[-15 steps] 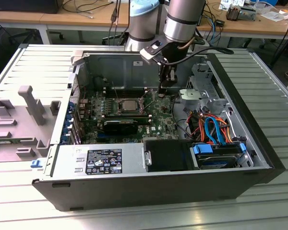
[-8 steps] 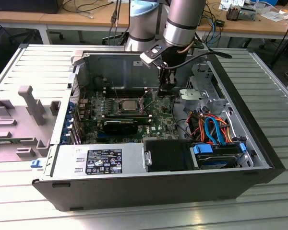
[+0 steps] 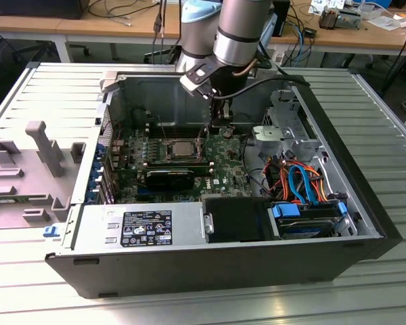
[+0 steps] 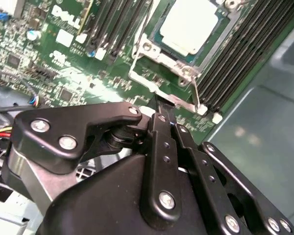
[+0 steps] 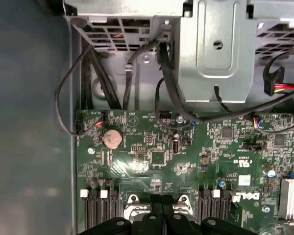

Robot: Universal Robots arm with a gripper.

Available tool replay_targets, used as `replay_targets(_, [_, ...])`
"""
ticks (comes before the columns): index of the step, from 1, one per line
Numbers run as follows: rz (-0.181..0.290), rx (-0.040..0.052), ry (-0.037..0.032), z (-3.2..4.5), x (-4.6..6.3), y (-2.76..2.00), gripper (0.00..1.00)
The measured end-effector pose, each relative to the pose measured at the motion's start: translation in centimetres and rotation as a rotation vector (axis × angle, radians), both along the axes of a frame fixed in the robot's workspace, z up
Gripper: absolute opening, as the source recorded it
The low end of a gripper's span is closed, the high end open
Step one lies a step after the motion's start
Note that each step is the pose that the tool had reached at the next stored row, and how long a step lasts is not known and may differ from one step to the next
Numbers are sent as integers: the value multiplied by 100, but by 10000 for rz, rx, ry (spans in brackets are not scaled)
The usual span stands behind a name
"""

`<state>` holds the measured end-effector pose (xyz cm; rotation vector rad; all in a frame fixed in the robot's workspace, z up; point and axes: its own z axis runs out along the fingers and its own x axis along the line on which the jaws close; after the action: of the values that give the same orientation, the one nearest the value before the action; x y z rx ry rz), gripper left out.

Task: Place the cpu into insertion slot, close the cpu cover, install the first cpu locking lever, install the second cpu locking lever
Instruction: 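Close the cpu cover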

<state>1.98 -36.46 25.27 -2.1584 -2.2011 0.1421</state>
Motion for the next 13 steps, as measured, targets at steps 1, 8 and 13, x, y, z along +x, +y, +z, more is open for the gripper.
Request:
replay_targets(1, [70,117,0,-1,-9,0,11])
replay_targets(8, [1011,489,13,-12,-42,0,11])
replay_targets(13, [1050,499,3,-12,-161,-3,11])
